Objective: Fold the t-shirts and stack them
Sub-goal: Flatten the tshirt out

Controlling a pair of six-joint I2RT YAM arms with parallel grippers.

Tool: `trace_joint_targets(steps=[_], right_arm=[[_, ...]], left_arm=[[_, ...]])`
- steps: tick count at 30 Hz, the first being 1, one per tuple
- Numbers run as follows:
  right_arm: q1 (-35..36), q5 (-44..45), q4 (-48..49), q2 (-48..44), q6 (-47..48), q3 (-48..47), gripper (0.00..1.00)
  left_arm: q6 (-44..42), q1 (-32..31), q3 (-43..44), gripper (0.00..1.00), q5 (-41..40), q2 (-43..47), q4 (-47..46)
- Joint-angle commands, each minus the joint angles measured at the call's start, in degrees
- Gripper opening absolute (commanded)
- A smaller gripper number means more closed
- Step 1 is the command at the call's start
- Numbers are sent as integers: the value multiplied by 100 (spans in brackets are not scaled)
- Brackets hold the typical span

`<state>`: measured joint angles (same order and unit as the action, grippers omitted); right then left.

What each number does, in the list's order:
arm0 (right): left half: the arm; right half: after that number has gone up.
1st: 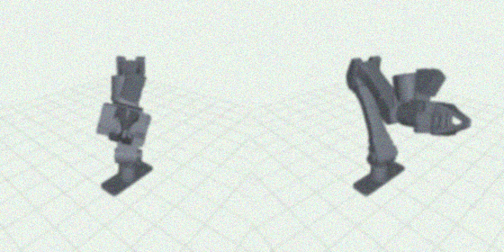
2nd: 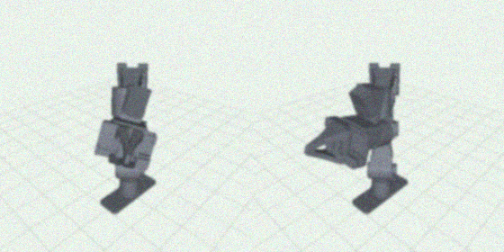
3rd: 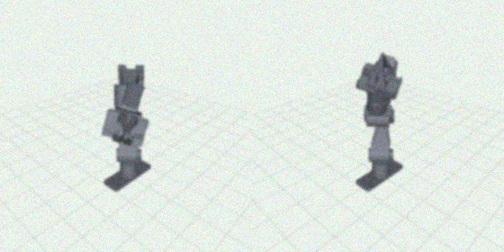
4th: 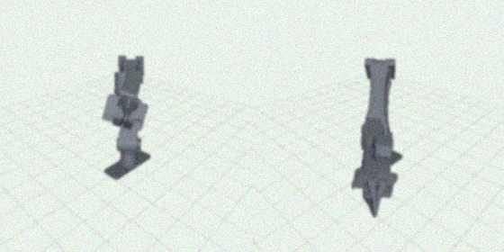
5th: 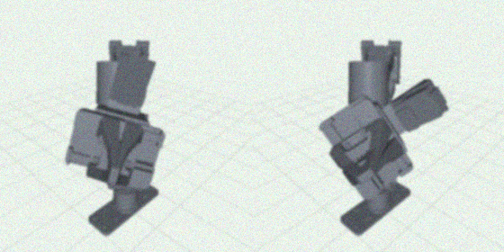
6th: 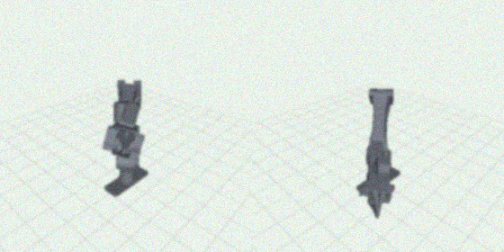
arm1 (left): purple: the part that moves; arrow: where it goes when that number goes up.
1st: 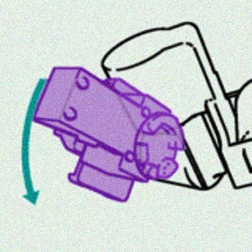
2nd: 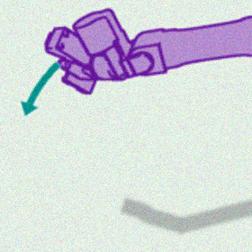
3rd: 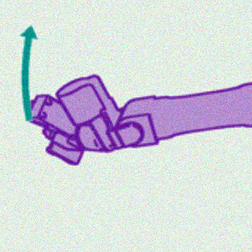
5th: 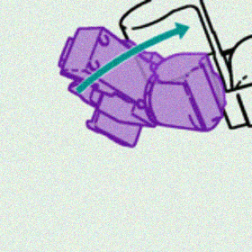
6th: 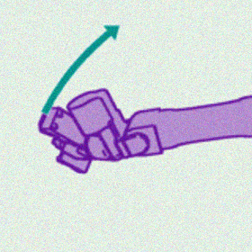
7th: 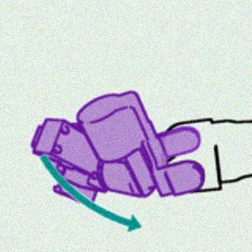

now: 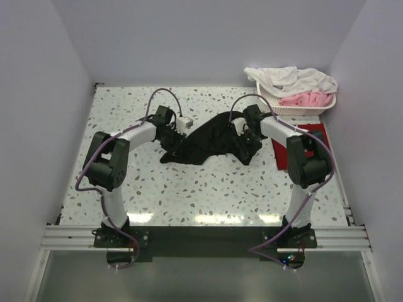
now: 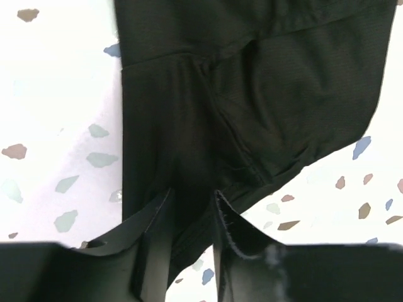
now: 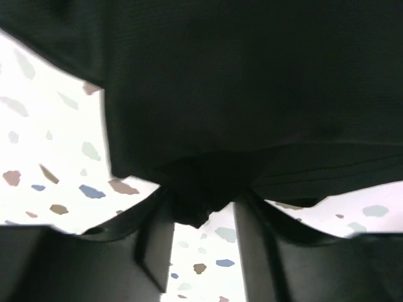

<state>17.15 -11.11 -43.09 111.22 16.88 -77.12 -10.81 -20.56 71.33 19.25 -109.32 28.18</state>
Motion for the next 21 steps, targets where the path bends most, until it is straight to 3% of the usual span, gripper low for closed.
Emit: trace_joint_targets(steps=[1,2,3,4,5,13,19,21], right_arm=[[-1,399,161,-171,148,145,42],[-10,452,143,-197,157,110,24],[-1,444,100,-223,157,66,15],[-10,426,-49,-267,183,14,9],[-10,400,-120,-407,245,-91,0],[-115,109,-1104,-1286,886,-935,0],[-413,49,-1570,-1164,1115,-1655,0],[-528,-83,-1676,-1059,1037,-1841,0]], left_arm=[[140,130,284,32,52,-55,256],[140,166,328,23,227,-46,336],[114,201,433,16,290,-28,433],[97,279,487,3,325,-2,608],[70,332,531,0,343,33,688],[-694,1430,1356,0,528,420,1820],[-1055,1493,1358,1,518,560,1937],[-1090,1493,1122,15,711,578,1884]])
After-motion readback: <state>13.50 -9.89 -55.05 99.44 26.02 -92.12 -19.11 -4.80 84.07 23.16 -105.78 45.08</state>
